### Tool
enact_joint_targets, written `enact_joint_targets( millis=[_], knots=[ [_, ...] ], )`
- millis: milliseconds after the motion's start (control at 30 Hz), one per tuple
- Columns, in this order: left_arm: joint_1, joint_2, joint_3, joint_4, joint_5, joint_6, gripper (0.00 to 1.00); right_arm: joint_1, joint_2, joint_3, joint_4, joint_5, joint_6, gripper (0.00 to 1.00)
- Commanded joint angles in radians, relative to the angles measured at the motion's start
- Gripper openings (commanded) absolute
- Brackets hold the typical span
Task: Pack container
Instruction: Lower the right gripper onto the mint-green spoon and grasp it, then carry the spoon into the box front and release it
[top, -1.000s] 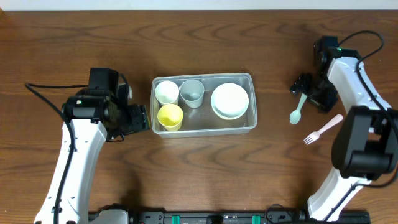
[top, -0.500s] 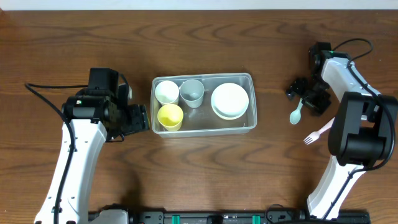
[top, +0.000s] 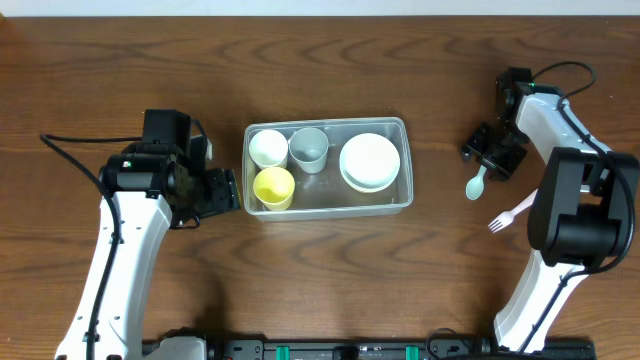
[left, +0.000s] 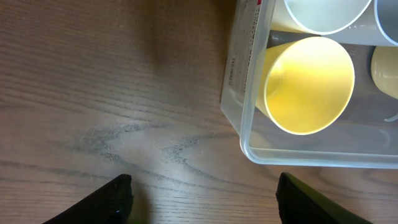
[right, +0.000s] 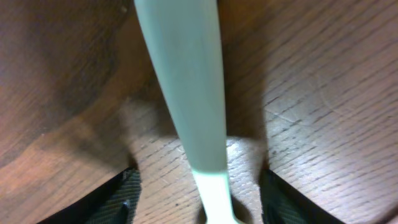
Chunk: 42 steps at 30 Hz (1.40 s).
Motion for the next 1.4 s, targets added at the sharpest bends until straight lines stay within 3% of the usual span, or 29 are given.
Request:
enact_joint_targets(
  millis=[0, 300, 633, 867, 1167, 1367],
  knots=[
    [0.0, -0.009, -0.002, -0.006, 0.002, 0.013, 0.75, 0.0, 0.034, -0.06, 0.013, 0.014, -0.008, 0.58],
    [0.0, -0.009, -0.002, -0.006, 0.002, 0.013, 0.75, 0.0, 0.034, -0.095, 0.031, 0.014, -0.008, 0.4],
    [0.0, -0.009, -0.002, -0.006, 0.002, 0.013, 0.75, 0.0, 0.034, -0.095, 0.029, 0.006, -0.008, 0.28],
    [0.0, -0.009, -0.002, -0.006, 0.002, 0.013, 0.75, 0.0, 0.032, -0.09, 0.019, -0.001, -0.027, 0.01],
    [0.0, -0.009, -0.002, -0.006, 0.002, 0.013, 0.75, 0.067, -0.107, 0.053, -0.074, -0.003, -0.239, 0.01],
    [0.0, -0.009, -0.002, -0.006, 0.002, 0.013, 0.75, 0.234, -0.318, 0.162, -0.082, -0.014, -0.5, 0.01]
  ],
)
